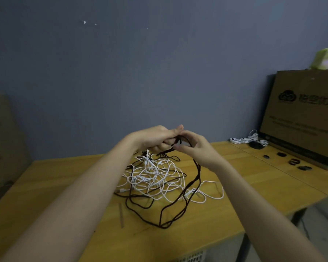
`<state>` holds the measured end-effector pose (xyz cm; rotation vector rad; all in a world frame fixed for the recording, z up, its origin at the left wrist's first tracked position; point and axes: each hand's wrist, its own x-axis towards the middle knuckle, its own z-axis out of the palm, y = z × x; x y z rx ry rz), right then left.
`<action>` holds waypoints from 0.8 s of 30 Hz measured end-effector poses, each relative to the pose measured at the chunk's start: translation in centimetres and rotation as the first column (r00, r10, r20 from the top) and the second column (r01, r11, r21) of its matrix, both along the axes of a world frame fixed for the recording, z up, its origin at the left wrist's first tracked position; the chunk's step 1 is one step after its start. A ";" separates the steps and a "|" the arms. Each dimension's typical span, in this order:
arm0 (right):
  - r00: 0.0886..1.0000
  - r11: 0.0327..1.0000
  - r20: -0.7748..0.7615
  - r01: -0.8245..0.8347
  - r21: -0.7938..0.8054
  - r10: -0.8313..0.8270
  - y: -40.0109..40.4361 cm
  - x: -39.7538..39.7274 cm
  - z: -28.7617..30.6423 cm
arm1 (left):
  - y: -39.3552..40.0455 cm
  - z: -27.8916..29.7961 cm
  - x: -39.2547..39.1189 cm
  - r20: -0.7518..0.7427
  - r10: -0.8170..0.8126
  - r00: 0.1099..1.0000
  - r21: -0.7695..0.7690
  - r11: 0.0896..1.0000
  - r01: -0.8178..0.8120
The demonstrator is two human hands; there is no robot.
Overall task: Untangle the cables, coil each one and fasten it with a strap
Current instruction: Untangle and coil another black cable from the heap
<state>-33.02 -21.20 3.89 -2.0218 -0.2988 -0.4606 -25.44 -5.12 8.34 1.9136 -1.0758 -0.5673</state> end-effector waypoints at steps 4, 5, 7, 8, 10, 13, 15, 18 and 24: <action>1.000 0.970 -0.019 -0.002 0.243 0.006 0.8 0.6 -1.0 | -0.3 -1.3 0.9 0.046 0.092 0.995 -0.188 0.979 -0.082; 0.999 0.959 -0.035 0.007 0.282 0.003 1.0 0.8 -1.1 | -0.4 -1.9 1.2 0.053 0.116 0.992 -0.224 0.969 -0.102; 0.997 0.940 -0.078 0.032 0.339 -0.006 1.5 1.1 -1.3 | -0.6 -3.1 1.4 0.071 0.165 0.984 -0.246 0.959 -0.143; 0.995 0.923 -0.095 0.041 0.382 -0.005 1.8 1.2 -1.4 | -0.7 -3.6 1.2 0.090 0.187 0.978 -0.248 0.956 -0.160; 0.995 0.864 -0.099 0.045 0.501 0.006 2.1 1.5 -1.8 | -1.1 -4.1 0.7 0.178 0.241 0.954 -0.259 0.947 -0.191; 0.998 0.773 -0.046 -0.004 0.635 0.043 2.4 1.6 -2.1 | -1.7 -4.3 0.1 0.303 0.341 0.890 -0.355 0.907 -0.227; 0.996 0.756 -0.028 -0.044 0.654 0.082 2.4 1.3 -2.2 | -1.9 -4.3 0.0 0.319 0.393 0.862 -0.425 0.873 -0.241; 0.995 0.803 -0.057 -0.036 0.594 0.087 2.6 0.7 -2.7 | -2.3 -4.3 0.0 0.183 0.458 0.870 -0.560 0.776 -0.291; 0.994 0.843 0.033 0.073 0.533 -0.108 3.8 1.5 -3.0 | -3.4 -4.8 -0.8 -0.085 0.522 0.849 -0.653 0.614 -0.443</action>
